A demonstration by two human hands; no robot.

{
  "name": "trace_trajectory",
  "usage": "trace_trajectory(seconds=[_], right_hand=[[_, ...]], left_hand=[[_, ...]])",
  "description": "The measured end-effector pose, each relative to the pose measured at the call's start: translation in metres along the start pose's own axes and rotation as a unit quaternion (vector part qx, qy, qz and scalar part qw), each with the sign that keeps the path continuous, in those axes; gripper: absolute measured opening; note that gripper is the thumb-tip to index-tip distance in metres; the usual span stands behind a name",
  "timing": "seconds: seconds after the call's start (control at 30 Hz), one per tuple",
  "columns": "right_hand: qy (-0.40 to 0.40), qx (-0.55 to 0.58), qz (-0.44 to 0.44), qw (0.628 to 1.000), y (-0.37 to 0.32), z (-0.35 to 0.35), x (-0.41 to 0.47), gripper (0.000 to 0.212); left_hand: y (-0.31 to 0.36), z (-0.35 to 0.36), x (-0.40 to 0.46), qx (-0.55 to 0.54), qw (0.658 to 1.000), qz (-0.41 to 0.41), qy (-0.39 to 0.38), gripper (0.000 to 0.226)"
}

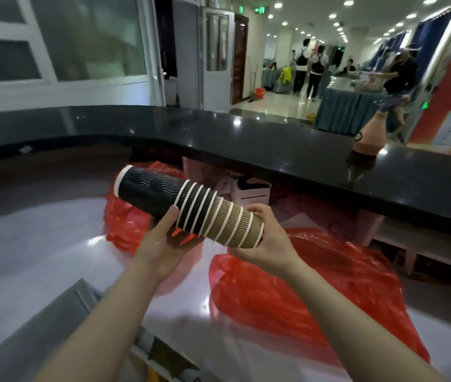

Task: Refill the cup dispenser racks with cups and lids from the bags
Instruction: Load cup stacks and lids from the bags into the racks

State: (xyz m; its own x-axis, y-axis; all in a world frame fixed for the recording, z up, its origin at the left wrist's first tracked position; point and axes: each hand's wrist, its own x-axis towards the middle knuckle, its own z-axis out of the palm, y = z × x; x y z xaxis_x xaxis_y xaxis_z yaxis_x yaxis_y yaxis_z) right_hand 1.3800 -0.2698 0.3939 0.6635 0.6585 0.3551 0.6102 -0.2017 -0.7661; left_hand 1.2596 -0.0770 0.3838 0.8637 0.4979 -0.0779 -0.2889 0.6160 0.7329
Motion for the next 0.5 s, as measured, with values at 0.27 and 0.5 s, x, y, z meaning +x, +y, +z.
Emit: trace_trajectory(seconds=[0.27,0.5], right_hand=[[-0.137,0.104,-0.034,0.984,-0.019,0.043,-0.017,0.076],[-0.312,0.187,-0.033,0.931,-0.048,0.102,-0.053,0.075]], left_hand=[[0.034,-0.053,-0.093,-0.018,0.984,0.127,0.121,0.057],[0.042,-0.086,-0.210,0.002,0.953,0.216,0.213,0.053]])
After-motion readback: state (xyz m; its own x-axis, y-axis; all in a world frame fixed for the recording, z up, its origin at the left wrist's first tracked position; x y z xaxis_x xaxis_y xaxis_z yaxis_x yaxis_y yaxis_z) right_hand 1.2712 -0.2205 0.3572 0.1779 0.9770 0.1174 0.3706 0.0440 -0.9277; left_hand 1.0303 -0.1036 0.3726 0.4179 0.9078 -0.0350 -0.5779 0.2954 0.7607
